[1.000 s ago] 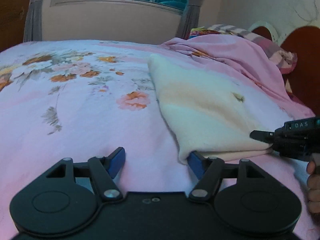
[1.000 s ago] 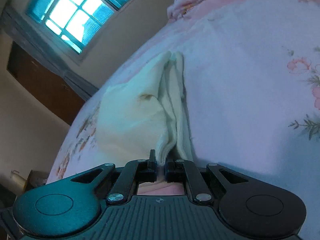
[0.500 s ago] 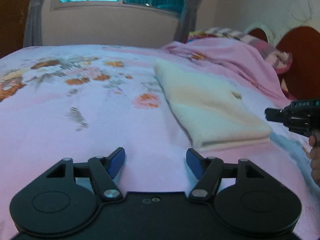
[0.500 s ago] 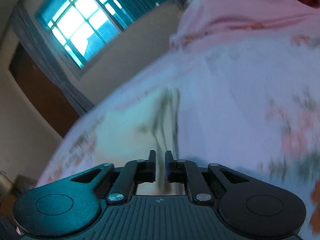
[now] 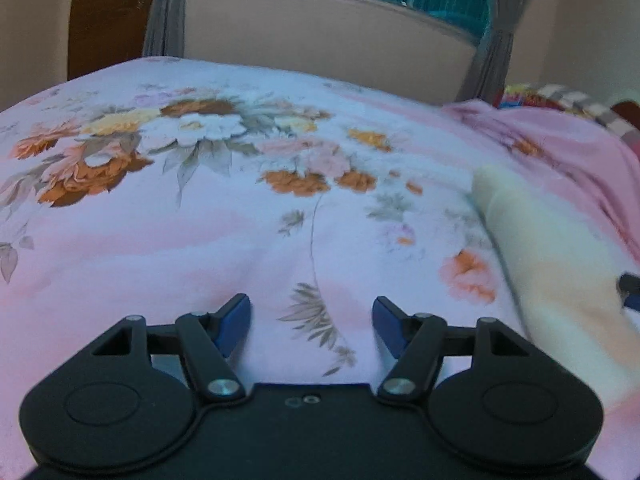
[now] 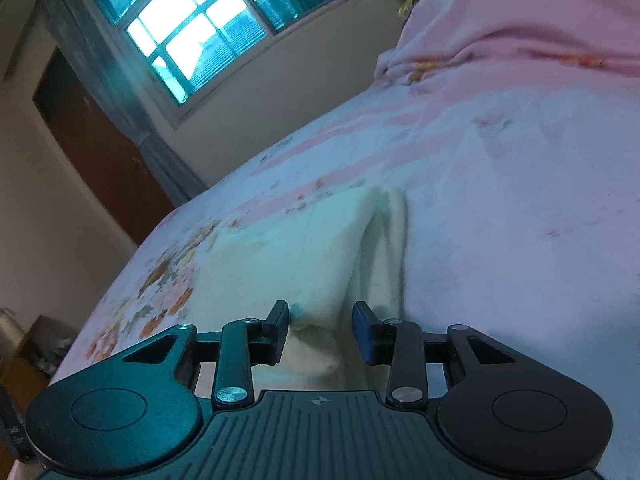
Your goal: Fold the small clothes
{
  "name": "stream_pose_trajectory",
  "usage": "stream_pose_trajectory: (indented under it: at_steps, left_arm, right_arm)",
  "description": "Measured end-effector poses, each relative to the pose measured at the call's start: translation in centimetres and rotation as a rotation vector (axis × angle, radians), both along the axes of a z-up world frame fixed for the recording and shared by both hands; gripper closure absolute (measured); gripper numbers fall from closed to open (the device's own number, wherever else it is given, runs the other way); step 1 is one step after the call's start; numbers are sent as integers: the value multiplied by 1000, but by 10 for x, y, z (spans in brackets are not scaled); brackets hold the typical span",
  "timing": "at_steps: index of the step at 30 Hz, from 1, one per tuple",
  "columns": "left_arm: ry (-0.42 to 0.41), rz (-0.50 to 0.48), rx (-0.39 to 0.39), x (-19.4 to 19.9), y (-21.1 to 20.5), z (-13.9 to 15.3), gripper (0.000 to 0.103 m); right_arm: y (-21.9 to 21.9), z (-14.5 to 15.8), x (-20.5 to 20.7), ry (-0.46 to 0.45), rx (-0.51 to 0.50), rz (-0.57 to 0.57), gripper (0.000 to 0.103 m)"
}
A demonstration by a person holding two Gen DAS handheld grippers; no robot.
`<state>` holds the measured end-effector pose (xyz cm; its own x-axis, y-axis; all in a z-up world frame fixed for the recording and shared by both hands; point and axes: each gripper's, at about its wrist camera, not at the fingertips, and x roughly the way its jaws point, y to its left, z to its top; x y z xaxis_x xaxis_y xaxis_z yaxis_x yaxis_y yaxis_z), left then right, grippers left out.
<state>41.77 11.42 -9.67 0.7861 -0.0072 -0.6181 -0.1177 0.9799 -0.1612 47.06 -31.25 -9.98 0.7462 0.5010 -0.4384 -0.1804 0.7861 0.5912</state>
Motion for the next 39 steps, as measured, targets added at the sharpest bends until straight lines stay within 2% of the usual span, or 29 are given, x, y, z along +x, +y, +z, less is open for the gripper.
stream_pose_trajectory:
  at_steps: [2,3,4,7,9,11,13,14,15,16,17,21,23,24,25,27,29,33,35,39]
  left_arm:
    - [-19,-7,13,-4,-2,-6,36]
    - [-28,-10,21,-6,-3,-7,36]
    - [-32,-12,23,-6,-4,-8,36]
    - [-38,-14,9,-8,-2,-9,35]
    - [-47,-14,-3,-10,0,-10,35]
    - [-49,-17,2,-9,-1,-11,35]
    - [-47,-20,4,-8,-1,-11,34]
    - [-47,-23,1,-8,0,-11,34]
    - [-48,-26,-5,-8,1,-11,34]
    - [-49,-26,-8,-8,1,-11,34]
    - [-50,-26,-7,-8,1,-11,34]
    - [-48,-32,30,-8,-4,-11,32]
    - [-46,-35,34,-8,-5,-11,32]
    - [-46,-36,32,-8,-4,-11,32]
    - [-46,-36,31,-8,-4,-11,31]
    - [-46,-37,34,-8,-5,-11,31]
    - [-46,-37,38,-9,-5,-11,31]
    - [-44,-40,66,-8,-10,-12,30]
    - [-40,-42,78,-8,-12,-12,30]
    - [-39,-46,82,-9,-13,-12,30]
  right_arm:
    - [6,-4,3,-6,-21,30,66]
    - [9,-6,4,-12,-42,32,70]
    - [13,-6,5,-15,-73,29,87]
    - [16,0,-3,-57,-126,12,91]
    - [15,7,-10,-96,-138,-10,91]
    - [13,-4,1,-32,-148,-39,91]
    - [5,-13,7,19,-77,-53,89]
    - [-1,-12,5,18,-21,-62,87]
    - [-6,-9,0,6,15,-70,80]
    - [-10,-6,-5,-11,25,-82,74]
    - [-13,-5,-8,-20,34,-84,74]
    - [-14,-13,3,38,27,-25,74]
    - [-3,-18,9,61,-41,-1,74]
    - [-1,-17,11,56,-71,4,76]
    - [4,-13,11,44,-118,13,94]
    - [9,-6,5,6,-160,16,95]
    - [3,1,-4,-39,-150,-5,95]
    - [2,-20,7,47,-174,-34,98]
    - [0,-24,6,51,-155,-50,97]
    - [-2,-13,-4,27,-157,-82,97]
